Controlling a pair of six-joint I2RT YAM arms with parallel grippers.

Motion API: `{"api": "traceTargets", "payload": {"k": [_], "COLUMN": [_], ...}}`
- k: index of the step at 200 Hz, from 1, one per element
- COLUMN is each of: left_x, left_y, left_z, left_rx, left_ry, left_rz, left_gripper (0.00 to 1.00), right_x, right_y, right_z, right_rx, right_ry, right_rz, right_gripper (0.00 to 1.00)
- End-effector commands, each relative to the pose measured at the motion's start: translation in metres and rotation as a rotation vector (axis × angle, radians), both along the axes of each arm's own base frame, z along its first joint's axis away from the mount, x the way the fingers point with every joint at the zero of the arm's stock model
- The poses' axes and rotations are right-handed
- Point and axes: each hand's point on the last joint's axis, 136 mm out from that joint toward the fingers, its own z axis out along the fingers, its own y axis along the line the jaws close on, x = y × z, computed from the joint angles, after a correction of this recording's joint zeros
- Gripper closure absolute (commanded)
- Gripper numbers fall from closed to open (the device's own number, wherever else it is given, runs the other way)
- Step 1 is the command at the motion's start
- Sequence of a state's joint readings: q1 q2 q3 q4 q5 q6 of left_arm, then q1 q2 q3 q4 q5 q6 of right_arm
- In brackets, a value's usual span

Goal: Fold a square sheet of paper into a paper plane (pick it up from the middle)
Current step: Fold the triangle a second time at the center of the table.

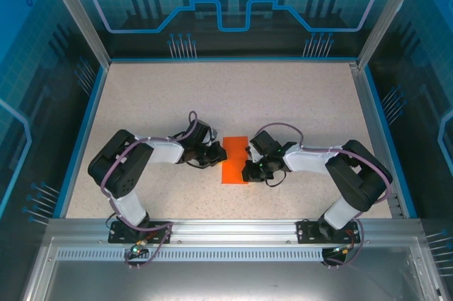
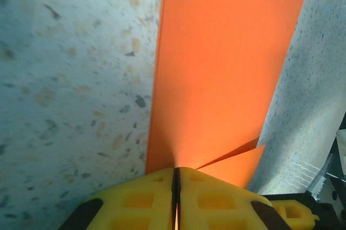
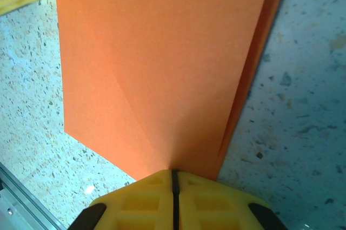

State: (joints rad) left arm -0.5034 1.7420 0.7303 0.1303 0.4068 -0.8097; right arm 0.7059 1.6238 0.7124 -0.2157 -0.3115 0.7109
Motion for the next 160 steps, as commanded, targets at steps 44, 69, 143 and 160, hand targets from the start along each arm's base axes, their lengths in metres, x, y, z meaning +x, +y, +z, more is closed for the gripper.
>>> {"api": "traceTargets", "payload": {"k": [44,69,143,160], "left_x": [0.027,0.021,-0.021,-0.025], "left_y": [0.026,0.013,-0.034,-0.043], "left_z": [0.033,0.060,0.040,0.035], "left_rx": [0.000,-0.082,-0.101,-0.105], "left_ry": [-0.156,-0.206,-0.128,-0.115], "left_rz": [0.045,0.017,-0.112,-0.140], "left_gripper": [0.88,0.88,0.88,0.88], "right_x": [-0.045,-0.044,-0.048,-0.048], "right_y": [-0.058,-0.057,-0.058,-0.058], "right_z": [-0.054,-0.054,-0.058,-0.059], "right_rx": [-0.265,-0.260,-0.267,-0.267], "right_ry": [0.167,0.167,0.187,0.192], "right_rz": [-0.021,-0.025,-0.025,-0.027], "right_gripper": [0.92,0.92,0.92,0.92]}}
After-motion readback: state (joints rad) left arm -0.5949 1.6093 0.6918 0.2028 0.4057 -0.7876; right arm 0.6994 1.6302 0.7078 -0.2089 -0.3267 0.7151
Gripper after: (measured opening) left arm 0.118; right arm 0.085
